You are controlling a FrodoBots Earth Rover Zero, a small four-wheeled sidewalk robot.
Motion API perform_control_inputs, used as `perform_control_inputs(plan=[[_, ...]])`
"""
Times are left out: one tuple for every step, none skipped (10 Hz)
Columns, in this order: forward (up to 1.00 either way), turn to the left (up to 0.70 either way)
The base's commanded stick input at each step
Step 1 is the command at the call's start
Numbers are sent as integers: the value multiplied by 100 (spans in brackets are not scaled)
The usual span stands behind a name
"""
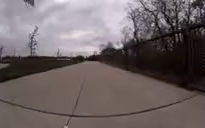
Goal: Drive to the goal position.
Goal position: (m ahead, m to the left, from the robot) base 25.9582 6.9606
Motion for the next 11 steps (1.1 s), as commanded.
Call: perform_control_inputs(plan=[[100,0],[100,0],[100,0],[100,0],[100,0],[100,0],[100,0],[100,0],[100,0],[100,0],[100,0]])
